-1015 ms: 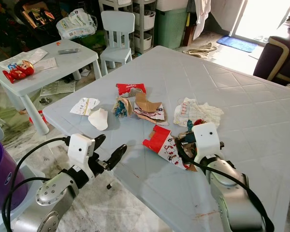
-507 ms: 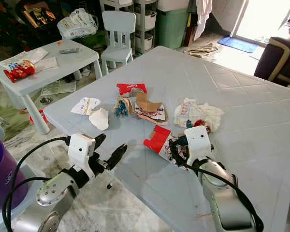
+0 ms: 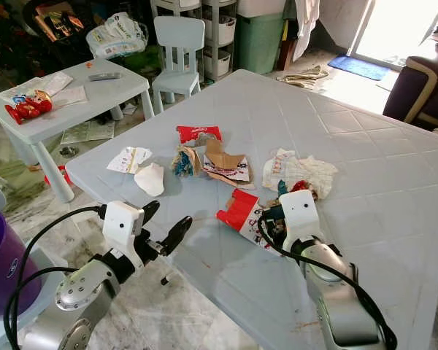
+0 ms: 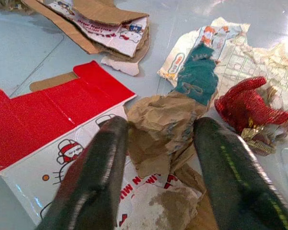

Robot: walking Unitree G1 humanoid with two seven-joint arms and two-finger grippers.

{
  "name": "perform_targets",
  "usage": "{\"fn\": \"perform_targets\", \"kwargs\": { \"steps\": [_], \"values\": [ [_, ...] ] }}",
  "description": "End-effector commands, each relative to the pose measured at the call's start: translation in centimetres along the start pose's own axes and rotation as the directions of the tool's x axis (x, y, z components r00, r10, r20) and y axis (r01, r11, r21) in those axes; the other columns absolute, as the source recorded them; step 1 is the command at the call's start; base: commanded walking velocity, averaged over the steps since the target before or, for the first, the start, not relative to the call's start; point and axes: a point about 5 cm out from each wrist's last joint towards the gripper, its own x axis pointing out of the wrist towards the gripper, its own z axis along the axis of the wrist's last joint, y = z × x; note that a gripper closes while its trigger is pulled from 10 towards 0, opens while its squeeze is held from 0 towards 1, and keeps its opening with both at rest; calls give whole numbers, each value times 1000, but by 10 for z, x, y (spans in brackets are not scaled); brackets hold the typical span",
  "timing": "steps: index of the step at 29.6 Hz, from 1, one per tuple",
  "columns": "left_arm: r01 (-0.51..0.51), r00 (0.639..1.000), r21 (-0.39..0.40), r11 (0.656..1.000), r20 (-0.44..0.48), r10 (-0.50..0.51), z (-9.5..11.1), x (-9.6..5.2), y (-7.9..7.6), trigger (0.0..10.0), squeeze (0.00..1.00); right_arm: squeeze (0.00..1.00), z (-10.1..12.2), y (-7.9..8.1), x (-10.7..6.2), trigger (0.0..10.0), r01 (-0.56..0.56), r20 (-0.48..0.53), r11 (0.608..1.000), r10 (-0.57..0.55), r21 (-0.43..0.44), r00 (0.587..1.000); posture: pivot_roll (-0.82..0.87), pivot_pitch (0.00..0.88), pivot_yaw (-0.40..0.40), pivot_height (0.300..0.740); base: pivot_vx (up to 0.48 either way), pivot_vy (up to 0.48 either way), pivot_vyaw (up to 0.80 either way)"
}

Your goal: Picking trash to rubbish bin

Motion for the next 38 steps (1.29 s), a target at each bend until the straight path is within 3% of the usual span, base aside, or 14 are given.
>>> {"fn": "perform_targets", "kwargs": {
  "steps": [1, 28, 34, 37, 38],
  "values": [
    [0, 1000, 11, 1000, -6, 0, -1, 2, -1, 10000, 0, 0, -2, -4, 0, 0, 20, -10, 999, -20, -47, 1000, 16, 32, -64, 740, 0, 0, 0],
    [2, 1000, 9, 1000, -1, -2, -1, 6, -2, 10000, 0, 0, -3, -4, 4, 0, 23, 0, 998, -23, -50, 1000, 11, 26, -65, 740, 0, 0, 0],
    [-19, 1000, 14, 1000, 24, 19, 4, 8, 2, 10000, 0, 0, 8, -5, 6, 0, 35, 66, 999, -34, -18, 997, 12, 17, -61, 740, 0, 0, 0],
    [-81, 996, 43, 996, 48, 79, 8, 11, 11, 10000, 0, 0, 25, -1, 5, 0, -7, 174, 996, -8, 86, 985, 11, 11, -58, 740, 0, 0, 0],
    [-81, 996, 43, 996, 48, 79, 8, 11, 11, 10000, 0, 0, 25, -1, 5, 0, -7, 174, 996, -8, 86, 985, 11, 11, -58, 740, 0, 0, 0]
  ]
}}
